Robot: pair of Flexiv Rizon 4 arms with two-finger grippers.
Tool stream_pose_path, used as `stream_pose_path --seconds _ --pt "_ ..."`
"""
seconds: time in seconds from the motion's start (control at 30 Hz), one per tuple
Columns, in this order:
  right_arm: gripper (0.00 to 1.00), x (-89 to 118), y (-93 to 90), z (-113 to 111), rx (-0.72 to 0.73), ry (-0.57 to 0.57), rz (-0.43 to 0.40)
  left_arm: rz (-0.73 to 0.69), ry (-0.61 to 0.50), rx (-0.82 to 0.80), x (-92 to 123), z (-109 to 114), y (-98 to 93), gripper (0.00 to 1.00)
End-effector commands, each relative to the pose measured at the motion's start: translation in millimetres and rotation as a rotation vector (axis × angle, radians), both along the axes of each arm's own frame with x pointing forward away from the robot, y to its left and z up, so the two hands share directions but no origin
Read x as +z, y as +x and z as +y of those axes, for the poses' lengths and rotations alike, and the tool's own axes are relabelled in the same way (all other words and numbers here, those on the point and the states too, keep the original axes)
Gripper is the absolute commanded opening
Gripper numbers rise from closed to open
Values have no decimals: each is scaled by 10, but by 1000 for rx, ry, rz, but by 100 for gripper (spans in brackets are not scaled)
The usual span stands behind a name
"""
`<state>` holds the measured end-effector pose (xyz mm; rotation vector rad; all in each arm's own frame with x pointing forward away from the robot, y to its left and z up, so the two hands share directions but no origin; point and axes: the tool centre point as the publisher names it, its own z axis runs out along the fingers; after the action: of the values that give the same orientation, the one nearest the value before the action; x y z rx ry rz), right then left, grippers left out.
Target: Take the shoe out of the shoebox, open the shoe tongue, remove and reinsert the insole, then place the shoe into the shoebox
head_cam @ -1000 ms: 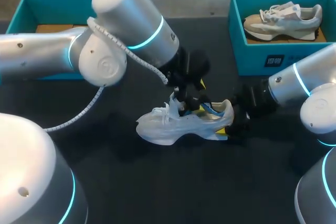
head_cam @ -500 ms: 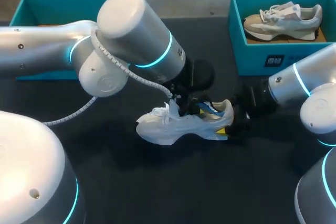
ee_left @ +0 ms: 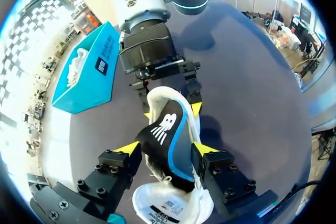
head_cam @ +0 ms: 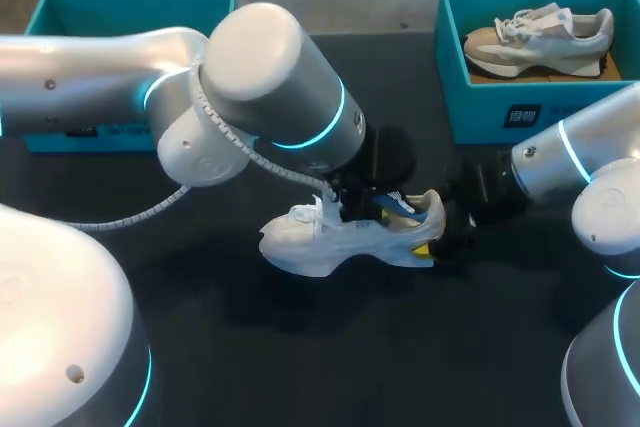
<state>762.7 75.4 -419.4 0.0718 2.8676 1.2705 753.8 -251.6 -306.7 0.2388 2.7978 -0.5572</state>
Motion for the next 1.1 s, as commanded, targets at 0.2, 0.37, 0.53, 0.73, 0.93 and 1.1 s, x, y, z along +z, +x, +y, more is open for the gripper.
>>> stream_pose_path --seconds 0.2,0.37,0.53,0.73,0.93,1.1 --pt "0 -9 7 18 -1 -2 0 -66 33 15 -53 -41 26 56" --pt "0 -9 7 18 -1 -2 0 -88 24 18 -66 -47 36 52" --pt "0 -9 7 18 -1 -2 0 -113 18 22 -69 -51 50 49" --pt "0 -9 7 18 -1 -2 0 -136 18 23 -73 -42 62 47" --pt "0 -9 7 18 -1 -2 0 -151 19 28 -78 -48 97 44" --pt "0 -9 7 18 -1 -2 0 -146 14 28 -81 -54 109 24"
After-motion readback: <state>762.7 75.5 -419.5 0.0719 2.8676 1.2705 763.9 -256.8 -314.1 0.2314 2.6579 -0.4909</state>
